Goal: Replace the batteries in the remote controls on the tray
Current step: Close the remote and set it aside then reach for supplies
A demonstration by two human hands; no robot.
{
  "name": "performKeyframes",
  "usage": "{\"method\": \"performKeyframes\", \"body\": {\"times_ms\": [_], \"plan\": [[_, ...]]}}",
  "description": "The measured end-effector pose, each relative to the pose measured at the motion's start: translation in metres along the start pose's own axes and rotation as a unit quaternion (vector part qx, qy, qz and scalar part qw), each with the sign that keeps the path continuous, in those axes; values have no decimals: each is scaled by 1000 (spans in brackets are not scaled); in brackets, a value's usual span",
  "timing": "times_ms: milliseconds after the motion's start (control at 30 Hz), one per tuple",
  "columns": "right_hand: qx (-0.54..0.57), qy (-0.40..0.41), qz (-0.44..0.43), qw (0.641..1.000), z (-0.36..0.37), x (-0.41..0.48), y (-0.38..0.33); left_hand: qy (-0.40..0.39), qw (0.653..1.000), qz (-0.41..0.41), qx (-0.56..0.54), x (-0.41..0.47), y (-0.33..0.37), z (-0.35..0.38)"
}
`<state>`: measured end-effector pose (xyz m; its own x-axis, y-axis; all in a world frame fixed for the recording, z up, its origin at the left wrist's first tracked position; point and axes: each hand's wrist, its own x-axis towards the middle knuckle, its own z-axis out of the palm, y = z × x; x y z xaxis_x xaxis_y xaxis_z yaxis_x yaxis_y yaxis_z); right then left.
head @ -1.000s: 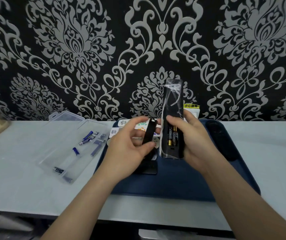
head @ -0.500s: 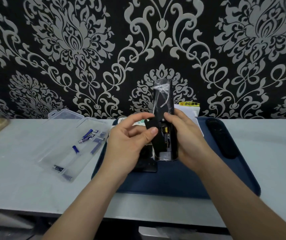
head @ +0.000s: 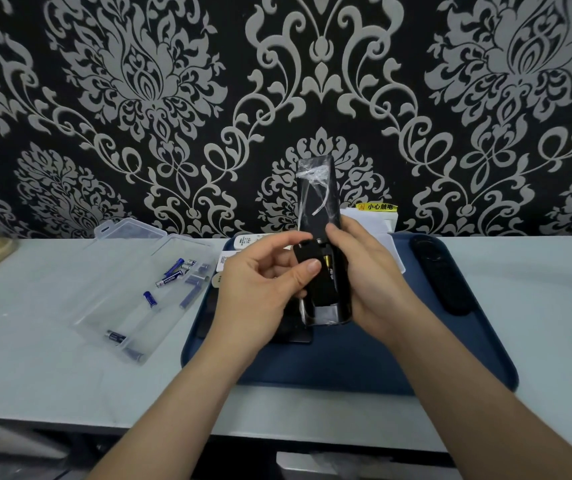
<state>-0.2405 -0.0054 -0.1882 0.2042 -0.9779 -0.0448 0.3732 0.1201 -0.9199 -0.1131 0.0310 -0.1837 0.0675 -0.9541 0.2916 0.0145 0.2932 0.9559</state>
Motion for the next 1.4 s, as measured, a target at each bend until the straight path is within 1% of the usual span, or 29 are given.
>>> {"method": "performKeyframes", "body": {"times_ms": [67, 200, 300, 400, 533, 633, 733, 867, 933, 967, 1000, 1033, 1100, 1133, 1167, 1233, 1300, 1333, 1400], "plan": [[1, 6, 3, 1000, 1, 0, 0, -8, 1000, -7, -3, 0, 0, 0], [0, 26, 15, 1000, 3, 1, 2, -32, 999, 1, 35, 1, 1, -1], [2, 24, 12, 1000, 3, 1, 2, -23, 999, -3, 24, 2, 2, -3], [6, 18, 13, 1000, 4, 1, 2, -22, 999, 9, 27, 1, 3, -4], [4, 10, 13, 1000, 5, 3, 5, -27, 996, 26, 78, 2, -1, -8], [7, 4, 6, 1000, 5, 3, 6, -18, 985, 70, 158, 4, -4, -10], [10, -6, -5, 1000, 6, 2, 6, -9, 956, 150, 251, 5, -8, -12], [29, -5, -6, 1000, 7, 1, 4, -1, 885, 258, 387, 7, -17, -16], [49, -6, -6, 999, 8, 0, 3, 3, 851, 291, 437, 8, -19, -16], [50, -11, -9, 999, 8, 0, 2, 6, 843, 298, 448, 8, -19, -15], [46, -19, -14, 999, 9, -1, 2, 10, 849, 292, 441, 8, -20, -15], [41, -26, -20, 999, 9, -1, 2, 15, 869, 270, 415, 7, -19, -14], [37, -43, -34, 998, 8, -2, 1, 34, 931, 188, 312, 5, -17, -13], [36, -53, -42, 997, 7, -3, 1, 46, 953, 143, 263, 4, -16, -11], [33, -60, -51, 996, 7, -3, 1, 62, 967, 97, 226, 4, -14, -10], [21, -63, -66, 996, 6, -4, 0, 87, 983, 2, 164, 5, -12, -8], [-1, -54, -74, 996, 6, -3, 0, 72, 989, -89, 90, 5, -11, -8], [-20, -49, -78, 996, 5, -3, 1, 58, 989, -119, 62, 5, -10, -9], [-64, -45, -86, 993, 4, -2, 2, 40, 988, -136, 68, 5, -9, -10]]}}
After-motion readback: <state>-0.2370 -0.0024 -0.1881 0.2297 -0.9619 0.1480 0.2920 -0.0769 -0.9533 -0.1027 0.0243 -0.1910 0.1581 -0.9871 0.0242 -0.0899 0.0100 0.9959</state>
